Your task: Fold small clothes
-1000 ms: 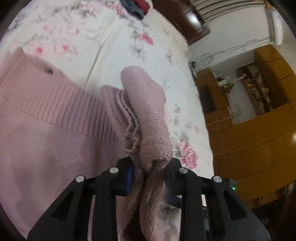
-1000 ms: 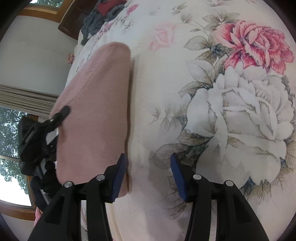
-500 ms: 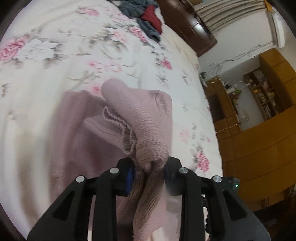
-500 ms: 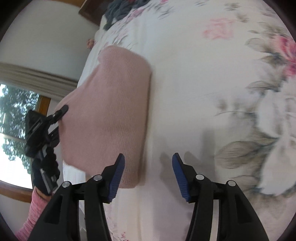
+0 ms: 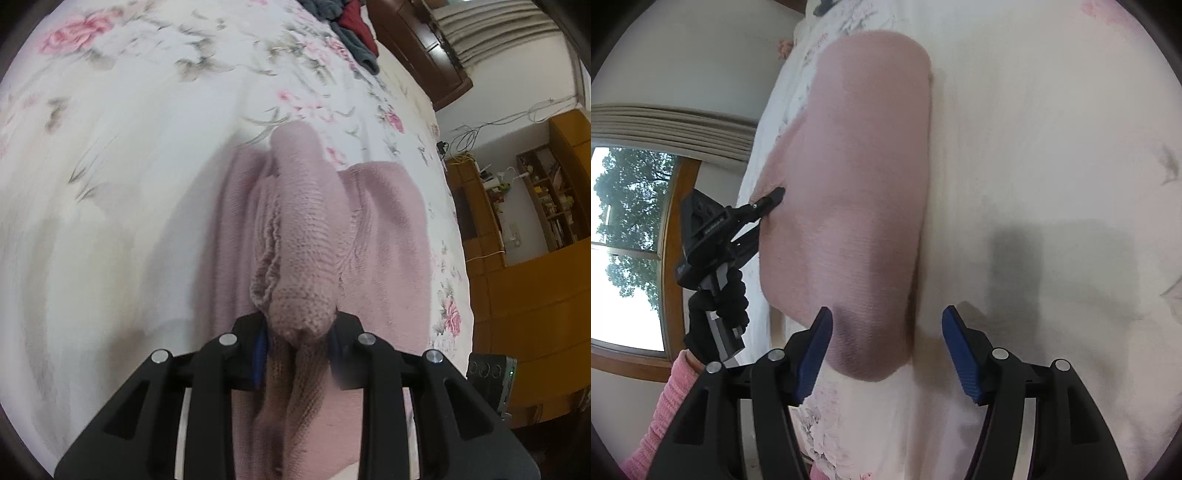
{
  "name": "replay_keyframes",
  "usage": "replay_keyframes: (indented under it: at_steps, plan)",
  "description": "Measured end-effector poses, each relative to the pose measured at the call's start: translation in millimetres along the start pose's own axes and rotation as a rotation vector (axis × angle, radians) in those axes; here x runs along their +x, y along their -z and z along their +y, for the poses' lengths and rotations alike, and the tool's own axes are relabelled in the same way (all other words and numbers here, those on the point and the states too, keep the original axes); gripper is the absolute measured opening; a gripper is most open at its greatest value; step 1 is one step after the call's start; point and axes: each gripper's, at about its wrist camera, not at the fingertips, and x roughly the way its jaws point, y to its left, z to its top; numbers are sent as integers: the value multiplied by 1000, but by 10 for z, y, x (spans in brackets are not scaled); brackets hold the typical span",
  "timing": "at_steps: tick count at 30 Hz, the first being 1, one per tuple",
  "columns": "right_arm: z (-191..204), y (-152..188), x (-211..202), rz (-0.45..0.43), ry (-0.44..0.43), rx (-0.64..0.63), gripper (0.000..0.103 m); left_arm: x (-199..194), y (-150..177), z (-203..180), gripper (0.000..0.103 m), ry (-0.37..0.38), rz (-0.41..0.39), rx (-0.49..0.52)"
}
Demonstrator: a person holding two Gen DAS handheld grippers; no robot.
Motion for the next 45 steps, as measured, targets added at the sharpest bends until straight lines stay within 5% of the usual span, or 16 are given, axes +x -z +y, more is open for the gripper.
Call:
replay_keyframes:
  at_steps: [2, 9, 16, 21, 23, 25, 28, 33, 36, 38, 45]
  plan:
    - [-8, -9, 96, 14, 5, 4, 51, 47, 20, 71, 27, 7, 0, -15]
    - [85, -5, 176, 21, 109, -37, 51, -159, 159, -43, 35, -29, -24, -18]
    - [163, 77, 45, 9, 94, -87, 53, -632, 775, -298, 55, -59, -20, 85]
    - [205, 100, 70, 9, 99, -92, 53, -609, 984, -255, 55, -8, 12, 47]
    - [205, 103, 96, 13, 104, -88, 53, -480, 995, -212, 53, -54, 52, 24]
    - [287, 55, 180, 17, 108, -87, 53, -393, 1013, -145, 31, -73, 77, -14]
    - [293, 100, 138, 14, 115, -98, 53, -462, 1010, -107, 15, -52, 58, -28]
    - [333, 99, 153, 20, 95, -105, 53, -755, 1014, 4, 12, -4, 11, -26]
    - [317, 99, 226, 35, 100, -100, 50, -678, 1037, 192, 10, -50, 38, -38]
    - [252, 103, 298, 48, 135, -90, 37, -569, 1069, 257, 9, -65, 63, -48]
    - [217, 127, 455, 66, 201, -128, 33, -448, 1088, 215, 13, -117, 68, 13]
